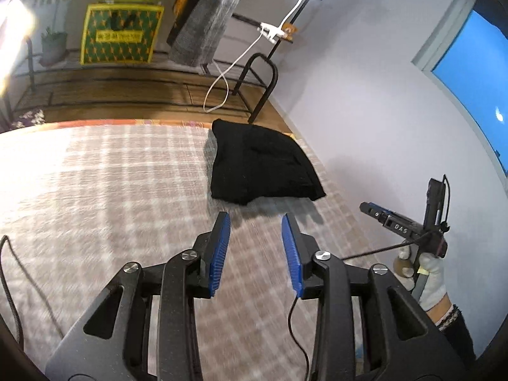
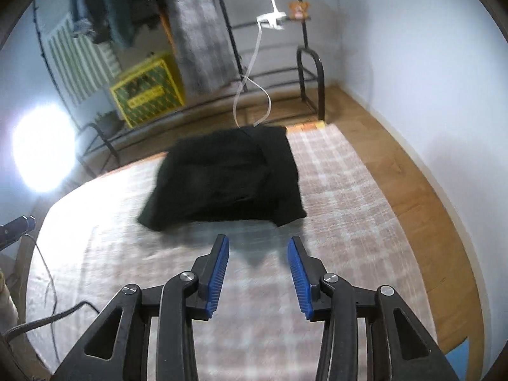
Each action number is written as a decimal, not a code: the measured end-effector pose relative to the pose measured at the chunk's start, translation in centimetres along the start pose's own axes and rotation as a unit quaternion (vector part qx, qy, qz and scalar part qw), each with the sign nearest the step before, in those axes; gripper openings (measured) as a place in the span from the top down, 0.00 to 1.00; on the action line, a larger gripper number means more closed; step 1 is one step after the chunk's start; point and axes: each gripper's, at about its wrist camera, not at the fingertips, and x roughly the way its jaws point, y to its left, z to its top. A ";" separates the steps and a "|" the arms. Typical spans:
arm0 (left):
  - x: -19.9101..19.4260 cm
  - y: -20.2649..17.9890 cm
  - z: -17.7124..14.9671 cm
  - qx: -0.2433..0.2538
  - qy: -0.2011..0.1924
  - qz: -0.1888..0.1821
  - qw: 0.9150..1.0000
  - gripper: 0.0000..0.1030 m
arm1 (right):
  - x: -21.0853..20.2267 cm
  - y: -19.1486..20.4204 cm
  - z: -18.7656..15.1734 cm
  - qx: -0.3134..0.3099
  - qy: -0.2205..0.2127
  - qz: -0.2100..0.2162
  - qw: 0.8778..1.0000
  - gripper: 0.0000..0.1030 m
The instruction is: Fold large clothes
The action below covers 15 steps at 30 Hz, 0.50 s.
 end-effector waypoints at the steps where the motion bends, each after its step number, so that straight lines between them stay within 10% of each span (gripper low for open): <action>1: -1.5 -0.4 -0.5 0.004 -0.006 0.001 1.000 0.66 | -1.1 0.7 -0.1 -0.005 -0.006 0.002 1.000 0.61; 15: -23.4 -8.8 -7.0 0.083 -0.105 0.005 0.991 0.51 | -22.8 8.6 -4.1 -0.044 -0.117 0.038 0.991 0.58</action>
